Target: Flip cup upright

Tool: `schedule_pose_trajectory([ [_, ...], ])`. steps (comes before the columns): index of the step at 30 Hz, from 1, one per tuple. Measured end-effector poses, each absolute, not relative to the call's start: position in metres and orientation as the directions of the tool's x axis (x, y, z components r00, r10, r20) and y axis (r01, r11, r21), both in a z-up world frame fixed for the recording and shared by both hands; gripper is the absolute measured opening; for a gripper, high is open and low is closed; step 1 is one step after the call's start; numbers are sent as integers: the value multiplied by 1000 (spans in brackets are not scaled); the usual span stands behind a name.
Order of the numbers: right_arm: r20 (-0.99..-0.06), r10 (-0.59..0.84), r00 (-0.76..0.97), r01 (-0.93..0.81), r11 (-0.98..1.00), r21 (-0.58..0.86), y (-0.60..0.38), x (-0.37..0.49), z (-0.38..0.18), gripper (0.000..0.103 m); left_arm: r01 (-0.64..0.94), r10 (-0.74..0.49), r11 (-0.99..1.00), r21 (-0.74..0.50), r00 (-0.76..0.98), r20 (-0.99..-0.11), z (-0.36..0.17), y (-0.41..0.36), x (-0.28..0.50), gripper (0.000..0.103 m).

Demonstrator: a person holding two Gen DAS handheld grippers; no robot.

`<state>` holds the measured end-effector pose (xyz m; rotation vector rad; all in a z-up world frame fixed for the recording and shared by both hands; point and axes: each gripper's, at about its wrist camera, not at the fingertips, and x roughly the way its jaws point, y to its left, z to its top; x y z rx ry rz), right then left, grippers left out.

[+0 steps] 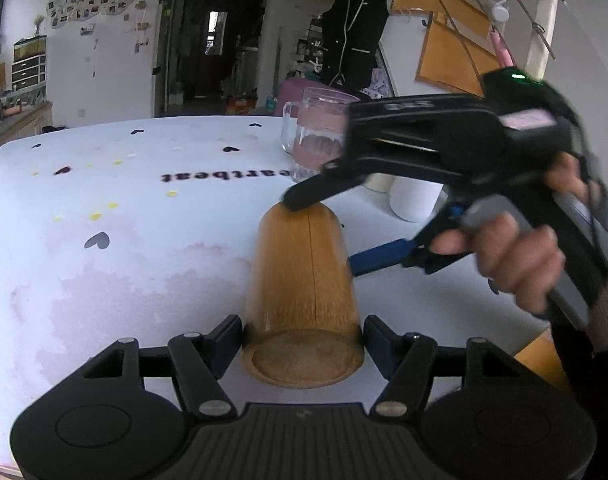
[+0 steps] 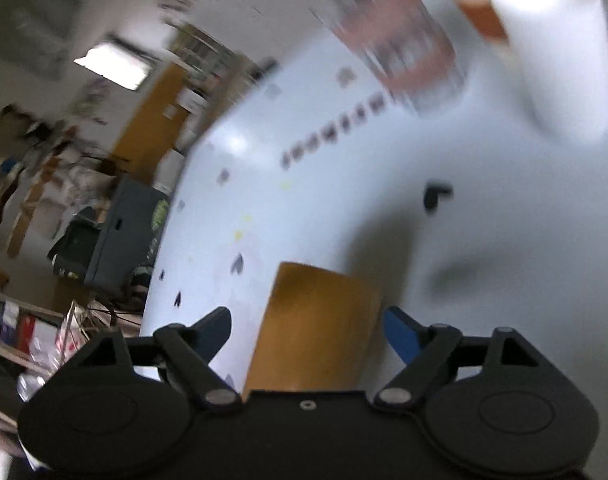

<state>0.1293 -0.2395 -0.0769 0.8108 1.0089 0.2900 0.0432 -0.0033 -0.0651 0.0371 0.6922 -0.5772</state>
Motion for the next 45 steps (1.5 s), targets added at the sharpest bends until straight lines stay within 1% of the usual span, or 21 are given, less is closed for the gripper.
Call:
schedule_pose_trajectory([
  [4,-662,584,469,197,662,723,-231,144,-88,84,516,-487,844,-145,625,-610,-66,-3,41,67],
  [6,-671,588,451,209,661,721,-227,147,-92,80,516,-484,845,-139,628,-609,-66,-1,41,67],
  [7,-678,587,442,213,666,715,-226,147,-93,75,514,-482,847,-137,631,-609,-66,-2,40,67],
  [11,-675,588,446,189,675,713,-228,145,-89,74,525,-489,840,-134,628,-606,-66,-3,40,67],
  [14,-670,544,505,110,730,675,-226,136,-70,74,535,-502,833,-140,625,-598,-67,-6,44,68],
  [15,-664,527,531,75,751,656,-224,132,-62,74,531,-503,835,-147,625,-597,-68,-6,46,68],
  [17,-650,490,581,8,795,607,-220,124,-46,73,523,-503,838,-157,626,-596,-69,-7,49,73],
  [22,-619,381,687,-101,893,438,-213,111,-18,73,520,-517,835,-183,623,-587,-72,-6,49,74],
  [26,-591,261,763,-122,957,265,-212,112,-10,72,513,-520,836,-193,629,-578,-72,-4,49,74],
  [32,-526,91,845,-73,996,55,-218,128,-1,72,510,-519,838,-195,631,-576,-73,-3,48,74],
  [39,-518,-40,854,20,999,-44,-237,152,-12,72,506,-514,840,-193,633,-578,-74,-2,47,74],
  [43,-537,-55,842,23,998,-66,-240,154,-24,72,507,-514,840,-192,634,-578,-74,-3,47,74],
  [45,-529,-58,847,17,996,-83,-238,153,-27,72,506,-514,841,-192,635,-577,-73,-3,47,74],
])
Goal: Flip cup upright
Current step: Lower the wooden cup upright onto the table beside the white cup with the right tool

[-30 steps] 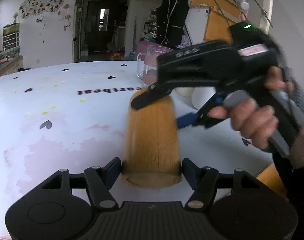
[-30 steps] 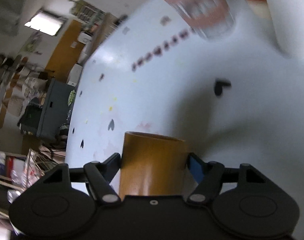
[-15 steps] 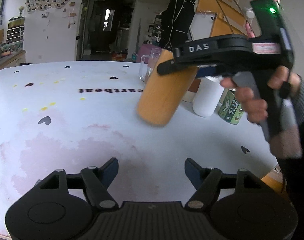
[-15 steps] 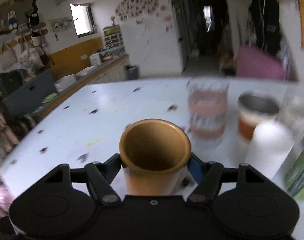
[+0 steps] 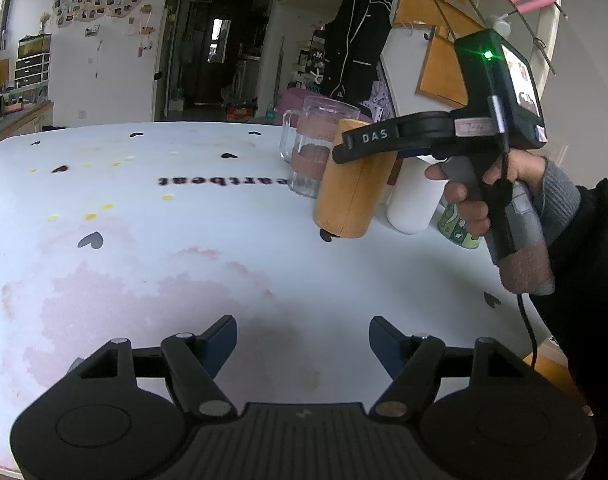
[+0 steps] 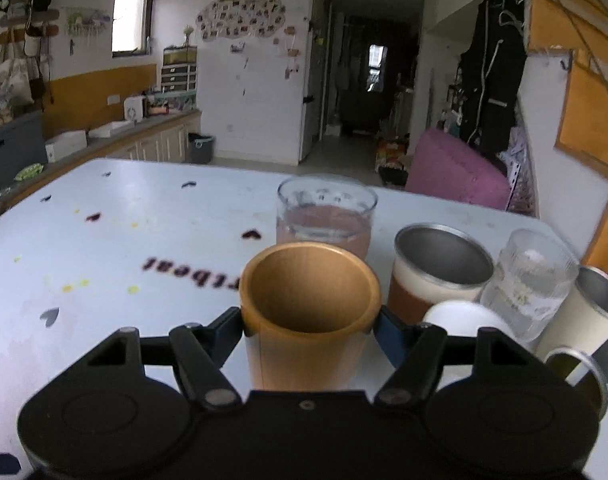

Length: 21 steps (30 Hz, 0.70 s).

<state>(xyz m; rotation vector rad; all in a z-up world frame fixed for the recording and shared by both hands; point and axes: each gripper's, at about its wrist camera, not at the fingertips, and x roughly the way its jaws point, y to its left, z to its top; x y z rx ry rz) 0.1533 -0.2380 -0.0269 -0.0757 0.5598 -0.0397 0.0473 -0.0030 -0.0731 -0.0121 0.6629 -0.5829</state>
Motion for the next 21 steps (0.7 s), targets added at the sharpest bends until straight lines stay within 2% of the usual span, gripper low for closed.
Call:
schedule_pose_trajectory([
  [4,-522,-69,850,12,994,-113,-231,153,-30,73,499,-508,845,-189,641,-575,-72,-4,46,74],
  [6,-521,-56,852,2,994,-105,-230,149,-30,79,493,-503,849,-188,648,-572,-70,-4,47,74],
  [7,-519,-46,854,-3,996,-93,-230,147,-28,85,490,-501,851,-188,651,-570,-69,-3,47,74],
  [8,-516,-44,856,0,996,-85,-230,145,-26,86,486,-498,854,-188,655,-568,-67,-3,48,74],
  [21,-411,24,911,-14,999,29,-247,63,13,87,456,-458,880,-132,744,-486,-32,-9,46,74],
])
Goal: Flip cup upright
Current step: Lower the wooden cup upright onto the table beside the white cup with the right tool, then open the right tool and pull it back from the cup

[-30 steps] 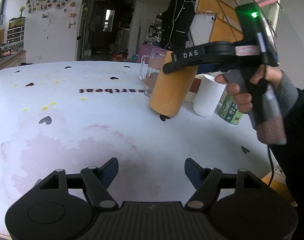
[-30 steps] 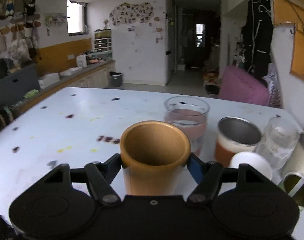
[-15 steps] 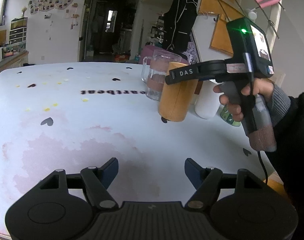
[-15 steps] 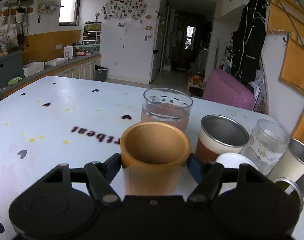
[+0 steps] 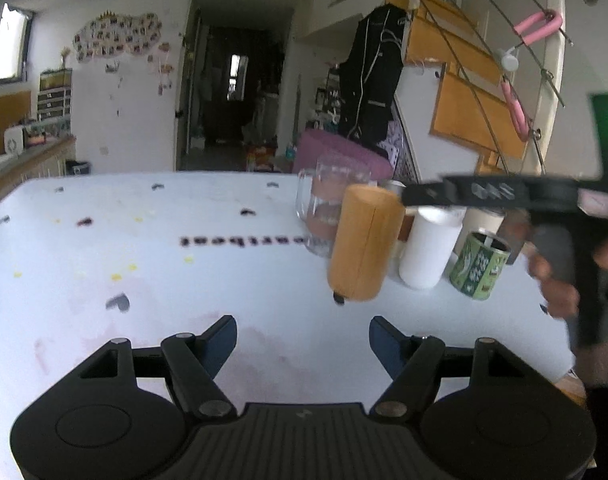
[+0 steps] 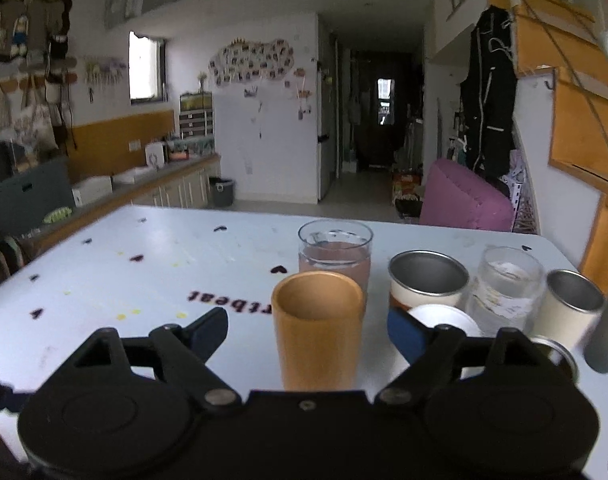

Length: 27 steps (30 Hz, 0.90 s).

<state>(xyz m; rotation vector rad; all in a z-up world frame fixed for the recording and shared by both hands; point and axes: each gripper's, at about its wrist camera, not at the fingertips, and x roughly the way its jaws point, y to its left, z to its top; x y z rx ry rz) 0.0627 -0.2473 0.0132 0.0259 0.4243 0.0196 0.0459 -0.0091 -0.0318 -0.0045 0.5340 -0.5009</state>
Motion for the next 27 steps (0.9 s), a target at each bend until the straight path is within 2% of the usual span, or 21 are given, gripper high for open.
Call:
schedule_pose_trajectory([
  [9,-361,-42,931,61,997,42,-273,-1,18,90,425,-420,900,-92,794,-440,-15,-18,33,87],
  [14,-355,-84,931,104,994,39,-281,-28,13,96,397,-394,914,-87,815,-424,-13,-22,26,96],
  [22,-361,-117,925,128,992,6,-277,-56,2,100,382,-379,921,-81,824,-421,-12,-30,13,103],
  [27,-346,-124,930,137,990,12,-277,-65,4,103,352,-342,934,-55,844,-413,-9,-32,2,103],
])
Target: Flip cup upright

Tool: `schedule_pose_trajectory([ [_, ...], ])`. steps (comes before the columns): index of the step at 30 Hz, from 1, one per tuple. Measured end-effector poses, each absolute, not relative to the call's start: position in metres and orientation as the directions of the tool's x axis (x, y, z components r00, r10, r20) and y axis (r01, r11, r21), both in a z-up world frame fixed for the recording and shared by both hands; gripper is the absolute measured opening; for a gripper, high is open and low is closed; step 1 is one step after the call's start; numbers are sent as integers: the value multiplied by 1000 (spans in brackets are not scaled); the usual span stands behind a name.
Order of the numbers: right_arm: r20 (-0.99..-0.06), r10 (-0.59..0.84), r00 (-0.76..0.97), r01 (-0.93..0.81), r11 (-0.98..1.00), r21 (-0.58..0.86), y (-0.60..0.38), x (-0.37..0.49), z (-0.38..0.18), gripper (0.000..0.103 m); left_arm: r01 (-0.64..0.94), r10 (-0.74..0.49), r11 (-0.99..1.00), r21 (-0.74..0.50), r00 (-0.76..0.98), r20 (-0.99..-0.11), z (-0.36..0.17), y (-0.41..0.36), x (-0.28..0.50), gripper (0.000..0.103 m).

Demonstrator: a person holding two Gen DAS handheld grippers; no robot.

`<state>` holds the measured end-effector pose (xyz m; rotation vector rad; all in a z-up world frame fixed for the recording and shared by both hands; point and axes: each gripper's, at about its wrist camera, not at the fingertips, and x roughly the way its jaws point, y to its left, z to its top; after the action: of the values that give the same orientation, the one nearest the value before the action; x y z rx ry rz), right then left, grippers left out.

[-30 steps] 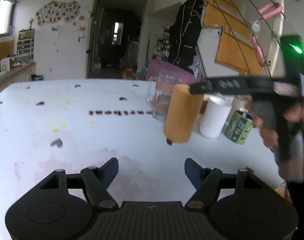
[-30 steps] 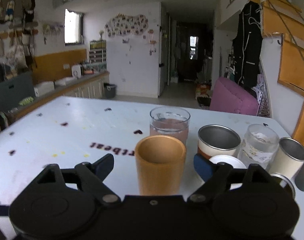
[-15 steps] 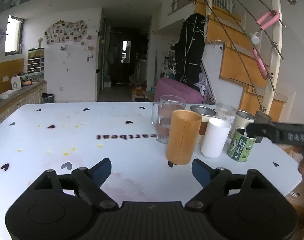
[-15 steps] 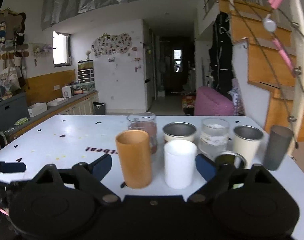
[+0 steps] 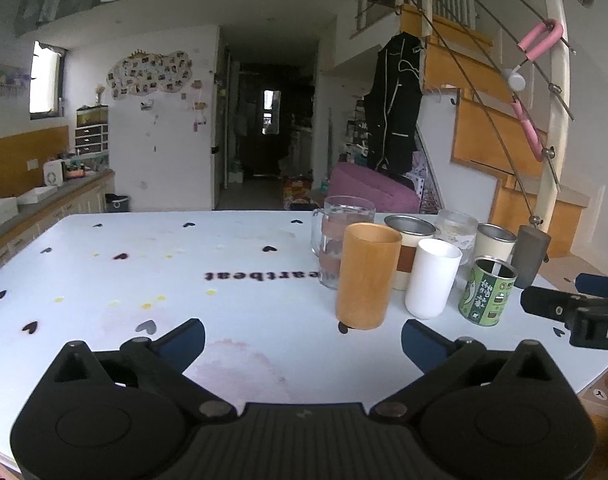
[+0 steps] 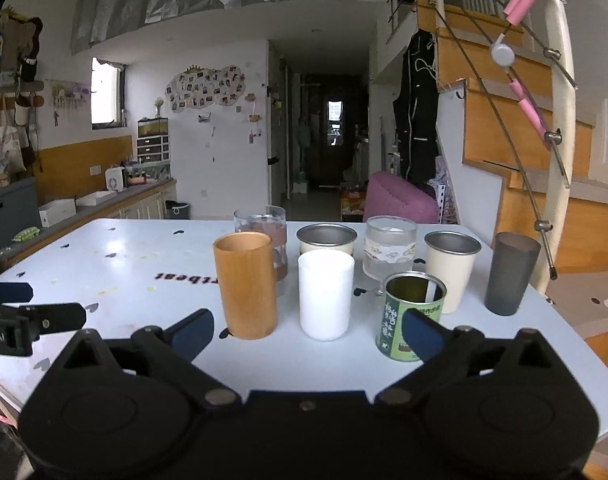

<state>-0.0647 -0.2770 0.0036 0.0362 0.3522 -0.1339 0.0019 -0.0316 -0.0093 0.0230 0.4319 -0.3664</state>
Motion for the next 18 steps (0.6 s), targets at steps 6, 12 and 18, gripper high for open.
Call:
schedule_pose_trajectory([
  [6,-336,-140,931,147,989,-5,-274,-70,6,103,320,-308,947,-41,860,-407,-6,-29,-3,103],
  [12,-338,-144,930,148,989,-15,-272,-72,6,103,309,-299,950,-45,858,-417,-6,-28,-2,103],
  [18,-341,-139,930,141,990,-18,-270,-71,7,103,308,-298,950,-43,858,-419,-7,-26,-3,103],
])
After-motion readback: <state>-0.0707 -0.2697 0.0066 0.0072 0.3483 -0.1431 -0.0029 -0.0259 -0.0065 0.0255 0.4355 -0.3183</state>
